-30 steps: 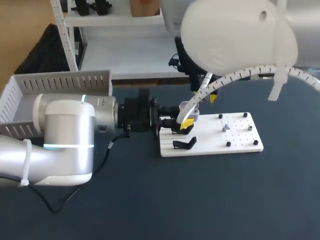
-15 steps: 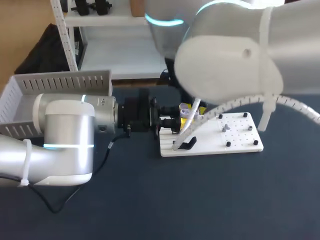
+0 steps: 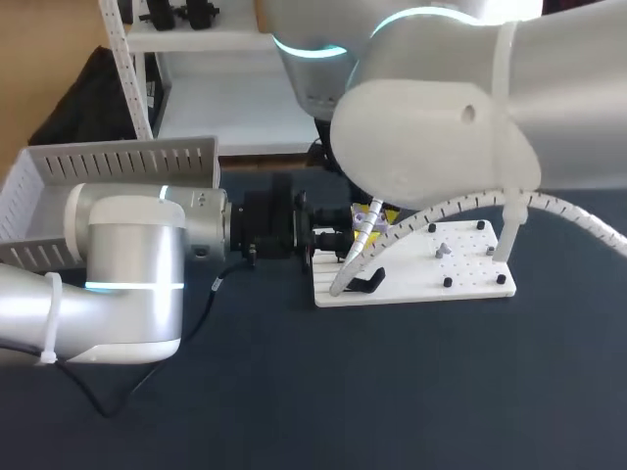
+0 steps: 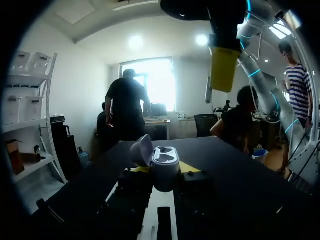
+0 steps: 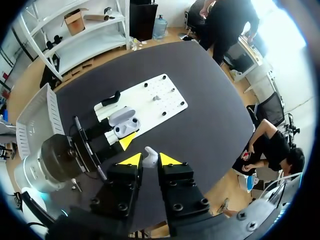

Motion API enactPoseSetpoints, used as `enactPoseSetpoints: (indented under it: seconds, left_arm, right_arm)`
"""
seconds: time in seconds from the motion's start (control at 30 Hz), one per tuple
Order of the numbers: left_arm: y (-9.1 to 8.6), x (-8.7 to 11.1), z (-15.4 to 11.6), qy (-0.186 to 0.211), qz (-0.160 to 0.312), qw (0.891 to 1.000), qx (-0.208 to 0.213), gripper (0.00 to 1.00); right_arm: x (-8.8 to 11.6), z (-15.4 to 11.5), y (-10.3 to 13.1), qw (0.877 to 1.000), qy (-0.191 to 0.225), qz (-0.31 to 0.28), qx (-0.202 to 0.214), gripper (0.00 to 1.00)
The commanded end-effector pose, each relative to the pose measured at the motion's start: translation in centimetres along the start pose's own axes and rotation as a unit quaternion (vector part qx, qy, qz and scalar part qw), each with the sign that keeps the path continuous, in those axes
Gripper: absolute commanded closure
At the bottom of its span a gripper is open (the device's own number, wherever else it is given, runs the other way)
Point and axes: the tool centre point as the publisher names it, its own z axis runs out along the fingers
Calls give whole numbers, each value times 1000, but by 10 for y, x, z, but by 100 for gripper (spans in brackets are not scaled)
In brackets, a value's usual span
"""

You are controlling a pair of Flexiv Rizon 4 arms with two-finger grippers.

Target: Pick up each earbud case from the left stands, insert the matching earbuds, close the lid, and place the case in the box.

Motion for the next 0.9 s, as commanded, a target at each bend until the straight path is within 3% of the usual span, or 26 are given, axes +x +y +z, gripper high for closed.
enactPoseSetpoints:
  seconds: [0.03, 0.3, 0.9]
  left_arm:
    - [0, 1, 0, -2, 1, 1000, -2, 100]
    - [0, 1, 0, -2, 1, 1000, -2, 100]
    - [0, 1, 0, -2, 1, 1000, -2, 100]
  right_arm:
    - [1, 10, 10, 1000, -11, 9, 2, 100]
    - [-9, 30, 16, 999, 12, 30, -4, 100]
    - [-34, 53, 20, 999, 7, 34, 7, 100]
